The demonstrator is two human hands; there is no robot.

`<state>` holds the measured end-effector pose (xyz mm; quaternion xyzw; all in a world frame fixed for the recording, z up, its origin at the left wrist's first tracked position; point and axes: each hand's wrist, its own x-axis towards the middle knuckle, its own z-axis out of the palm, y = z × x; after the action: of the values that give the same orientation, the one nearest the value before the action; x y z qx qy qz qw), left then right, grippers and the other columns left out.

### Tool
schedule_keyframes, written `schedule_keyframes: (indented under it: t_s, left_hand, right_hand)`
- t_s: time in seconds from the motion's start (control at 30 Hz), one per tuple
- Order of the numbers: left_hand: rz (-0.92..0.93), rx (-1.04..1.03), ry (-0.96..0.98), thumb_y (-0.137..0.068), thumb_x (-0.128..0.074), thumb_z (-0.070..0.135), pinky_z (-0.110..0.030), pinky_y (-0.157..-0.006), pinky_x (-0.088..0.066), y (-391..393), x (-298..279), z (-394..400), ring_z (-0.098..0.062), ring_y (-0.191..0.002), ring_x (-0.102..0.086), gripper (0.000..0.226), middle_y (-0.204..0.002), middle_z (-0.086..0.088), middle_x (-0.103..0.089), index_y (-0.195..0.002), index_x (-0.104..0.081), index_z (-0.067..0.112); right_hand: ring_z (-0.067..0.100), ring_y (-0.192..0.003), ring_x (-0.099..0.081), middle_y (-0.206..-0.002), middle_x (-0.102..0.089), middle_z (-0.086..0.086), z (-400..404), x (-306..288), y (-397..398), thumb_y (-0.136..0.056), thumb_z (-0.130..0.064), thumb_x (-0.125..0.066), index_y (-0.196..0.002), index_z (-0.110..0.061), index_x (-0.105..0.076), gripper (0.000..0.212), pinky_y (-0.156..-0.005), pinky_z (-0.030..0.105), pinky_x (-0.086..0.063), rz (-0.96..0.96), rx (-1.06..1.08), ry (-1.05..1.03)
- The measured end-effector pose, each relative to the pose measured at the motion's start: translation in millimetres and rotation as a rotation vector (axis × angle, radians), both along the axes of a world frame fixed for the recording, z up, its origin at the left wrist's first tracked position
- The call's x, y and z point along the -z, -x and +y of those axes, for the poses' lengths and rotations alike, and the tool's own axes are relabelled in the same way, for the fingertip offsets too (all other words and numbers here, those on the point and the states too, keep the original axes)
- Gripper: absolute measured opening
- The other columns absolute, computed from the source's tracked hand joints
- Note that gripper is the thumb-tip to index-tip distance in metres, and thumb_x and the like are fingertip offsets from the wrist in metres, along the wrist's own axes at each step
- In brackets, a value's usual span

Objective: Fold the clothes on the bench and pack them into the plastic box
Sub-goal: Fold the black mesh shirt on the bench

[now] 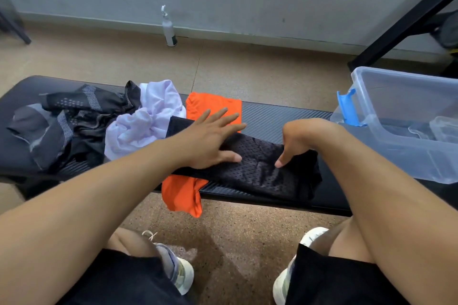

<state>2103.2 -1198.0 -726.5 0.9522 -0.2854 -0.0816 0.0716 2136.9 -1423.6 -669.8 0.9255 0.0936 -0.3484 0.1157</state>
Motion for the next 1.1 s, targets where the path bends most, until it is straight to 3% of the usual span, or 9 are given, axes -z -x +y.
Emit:
schedule_keyframes:
  t_s: [0.1, 0.27, 0.43, 0.57, 0.67, 0.8, 0.93, 1.0, 1.1]
  left_hand:
    - [-0.012, 0.030, -0.178, -0.079, -0.046, 0.083, -0.053, -0.122, 0.010, 2.5, 7.3, 0.1, -0.025, -0.152, 0.021, 0.106, -0.168, -0.003, 0.011, -0.160, -0.001, 0.031]
    - [-0.036, -0.003, -0.207, -0.076, -0.037, 0.089, -0.057, -0.121, 0.009, 6.0, 15.1, -1.7, -0.029, -0.151, 0.023, 0.113, -0.167, -0.008, 0.015, -0.160, 0.006, 0.026]
    - [-0.015, -0.045, -0.076, -0.076, -0.034, 0.088, -0.053, -0.123, 0.006, 12.8, 15.1, -18.5, -0.024, -0.153, 0.017, 0.115, -0.168, -0.005, 0.009, -0.160, 0.007, 0.021]
    - [0.051, -0.163, 0.304, -0.088, -0.058, 0.062, -0.033, -0.124, -0.004, 2.6, -8.1, -13.1, -0.021, -0.154, -0.009, 0.093, -0.166, -0.005, -0.020, -0.159, -0.019, 0.016]
    - [-0.091, -0.346, 0.567, -0.088, -0.071, 0.041, -0.029, -0.111, -0.035, -7.9, -25.4, 8.8, -0.020, -0.128, -0.053, 0.054, -0.133, -0.003, -0.062, -0.135, -0.058, 0.019]
    - [-0.057, -0.674, 0.698, -0.085, -0.073, 0.036, -0.028, -0.082, -0.051, -12.2, -41.1, 38.0, -0.010, -0.084, -0.064, 0.023, -0.090, 0.007, -0.070, -0.104, -0.072, 0.023]
    - [0.032, -0.803, 0.711, -0.084, -0.073, 0.038, -0.032, -0.076, -0.056, -7.6, -40.0, 58.8, -0.013, -0.080, -0.068, 0.018, -0.086, 0.002, -0.071, -0.097, -0.072, 0.026]
    - [0.133, -0.839, 0.707, -0.088, -0.070, 0.034, -0.029, -0.062, -0.057, -2.7, -40.6, 63.6, -0.016, -0.077, -0.070, 0.016, -0.088, 0.000, -0.073, -0.100, -0.069, 0.024]
    - [0.183, -0.869, 0.710, -0.092, -0.065, 0.027, -0.021, -0.043, -0.048, 2.4, -40.6, 68.8, -0.014, -0.066, -0.070, 0.013, -0.088, -0.003, -0.075, -0.101, -0.069, 0.018]
  right_hand:
    - [0.023, -0.095, -0.063, -0.102, -0.067, -0.001, -3.7, -4.3, 4.1, -0.075, -0.060, -0.078, -0.101, -0.015, -0.068, 0.052, -0.088, 0.036, -0.053, 0.048, 0.029, -0.071]
    - [0.022, -0.086, -0.069, -0.093, -0.070, 0.004, -18.7, -25.4, 16.3, -0.079, -0.031, -0.083, -0.102, -0.019, -0.063, 0.032, -0.076, 0.038, -0.056, -0.058, 0.299, -0.545]
    - [0.018, -0.084, -0.063, -0.095, -0.063, 0.001, -31.0, -39.5, 14.4, -0.071, -0.033, -0.089, -0.101, -0.028, -0.061, 0.041, -0.067, 0.034, -0.051, -0.227, 0.424, -0.692]
    - [0.024, -0.094, -0.065, -0.106, -0.062, 0.005, -21.2, -41.5, 13.3, -0.069, -0.024, -0.091, -0.106, -0.027, -0.062, 0.048, -0.087, 0.046, -0.057, -0.204, 0.440, -0.754]
    - [0.024, -0.084, -0.069, -0.102, -0.064, 0.008, 2.0, -41.4, 12.3, -0.071, -0.015, -0.090, -0.111, -0.022, -0.062, 0.049, -0.080, 0.046, -0.059, -0.156, 0.453, -0.865]
    - [0.026, -0.082, -0.069, -0.101, -0.065, 0.009, 47.2, -28.8, 11.9, -0.070, -0.010, -0.082, -0.111, -0.022, -0.060, 0.047, -0.077, 0.053, -0.061, -0.148, 0.412, -0.951]
    - [0.021, -0.090, -0.067, -0.102, -0.062, -0.001, 89.4, -11.7, 19.5, -0.077, -0.017, -0.080, -0.115, -0.021, -0.057, 0.044, -0.077, 0.043, -0.061, -0.193, 0.341, -1.062]
    - [0.017, -0.085, -0.069, -0.111, -0.059, -0.002, 103.0, -6.9, 25.9, -0.082, -0.024, -0.082, -0.122, -0.018, -0.055, 0.049, -0.066, 0.033, -0.062, -0.108, 0.327, -1.177]
    - [0.029, -0.077, -0.075, -0.121, -0.057, 0.005, 106.6, -5.2, 24.4, -0.093, -0.019, -0.072, -0.124, -0.012, -0.055, 0.036, -0.066, 0.038, -0.064, 0.000, 0.331, -1.298]
